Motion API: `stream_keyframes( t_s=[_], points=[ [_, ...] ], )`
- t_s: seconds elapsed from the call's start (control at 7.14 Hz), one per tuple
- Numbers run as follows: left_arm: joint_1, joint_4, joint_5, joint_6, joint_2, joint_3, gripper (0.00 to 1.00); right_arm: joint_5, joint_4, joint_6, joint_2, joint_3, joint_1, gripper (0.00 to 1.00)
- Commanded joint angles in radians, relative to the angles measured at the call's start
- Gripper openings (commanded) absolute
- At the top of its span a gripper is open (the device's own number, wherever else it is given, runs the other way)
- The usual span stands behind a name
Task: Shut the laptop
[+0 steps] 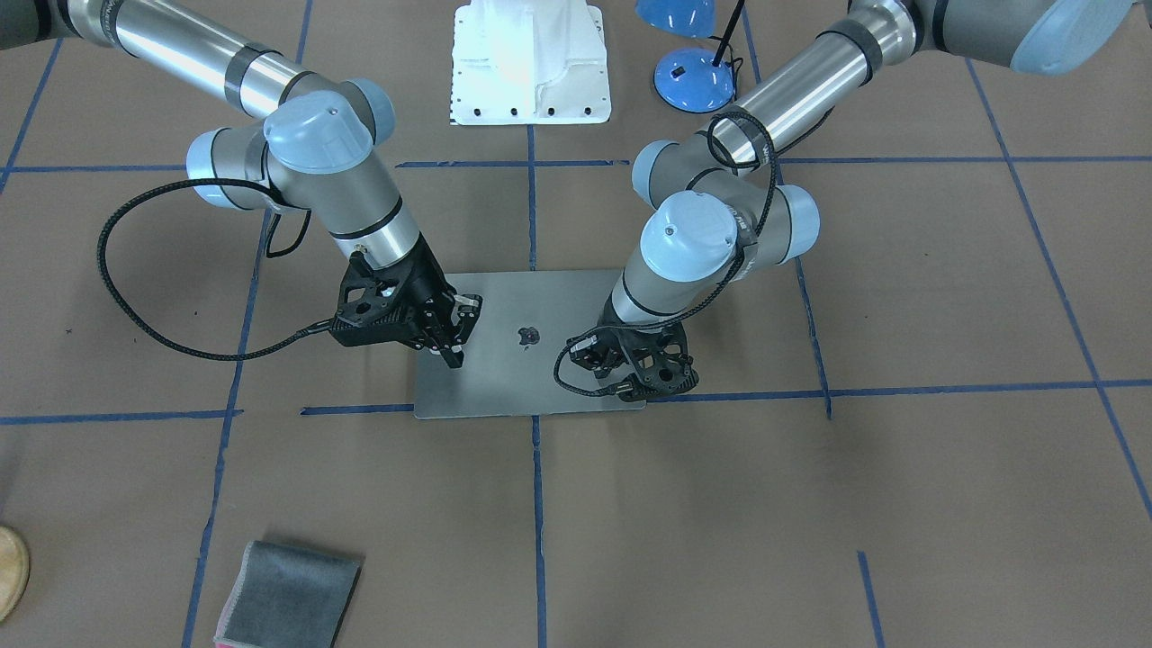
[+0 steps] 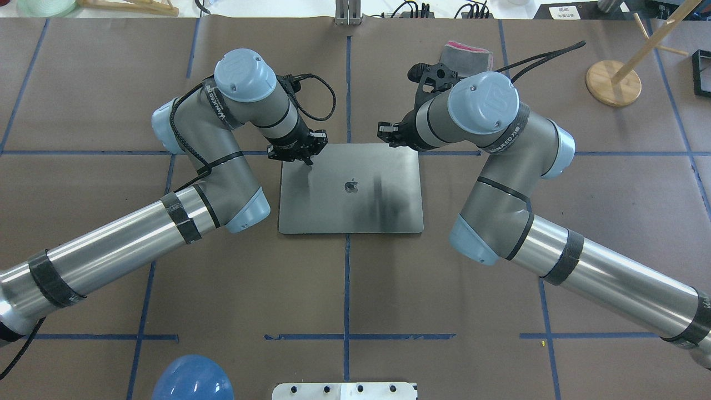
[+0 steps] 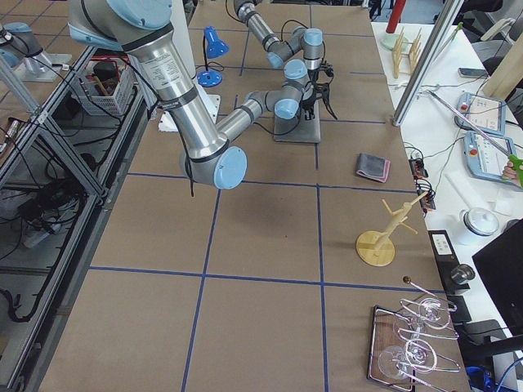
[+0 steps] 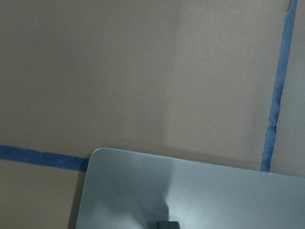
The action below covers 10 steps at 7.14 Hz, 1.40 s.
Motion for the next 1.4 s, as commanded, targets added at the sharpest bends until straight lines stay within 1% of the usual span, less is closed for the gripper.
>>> stream_keyframes(
  t_s=[0.0, 0.14, 0.28, 0.42, 0.56, 0.7, 0.84, 0.98, 1.12, 1.26],
  points=[
    [-0.011, 0.005, -0.001, -0.002, 0.022, -0.072, 0.99, 0.100, -0.030, 0.002, -0.031, 0.074, 0.057, 1.00],
    [-0.039, 0.019, -0.010, 0.005, 0.070, -0.129, 1.00, 0.132, -0.158, -0.013, -0.080, 0.175, 0.086, 1.00],
    [-0.072, 0.086, -0.031, 0.039, 0.154, -0.237, 1.00, 0.175, -0.363, -0.107, -0.103, 0.285, 0.137, 1.00],
    [-0.152, 0.238, -0.091, 0.186, 0.217, -0.355, 1.00, 0.174, -0.566, -0.287, -0.143, 0.408, 0.157, 1.00],
    [-0.204, 0.407, -0.096, 0.370, 0.293, -0.499, 1.00, 0.171, -0.650, -0.455, -0.249, 0.514, 0.193, 1.00],
    [-0.272, 0.540, -0.097, 0.556, 0.368, -0.609, 1.00, 0.184, -0.647, -0.592, -0.369, 0.560, 0.265, 1.00],
    [-0.336, 0.590, -0.099, 0.700, 0.457, -0.679, 1.00, 0.227, -0.647, -0.736, -0.448, 0.559, 0.349, 1.00],
    [-0.429, 0.591, -0.125, 0.854, 0.550, -0.683, 1.00, 0.279, -0.649, -0.892, -0.511, 0.552, 0.440, 1.00],
    [-0.568, 0.589, -0.192, 1.083, 0.639, -0.657, 1.00, 0.372, -0.649, -1.036, -0.581, 0.521, 0.550, 1.00],
    [-0.693, 0.591, -0.241, 1.308, 0.693, -0.580, 1.00, 0.460, -0.649, -1.234, -0.644, 0.449, 0.688, 1.00]
  ],
)
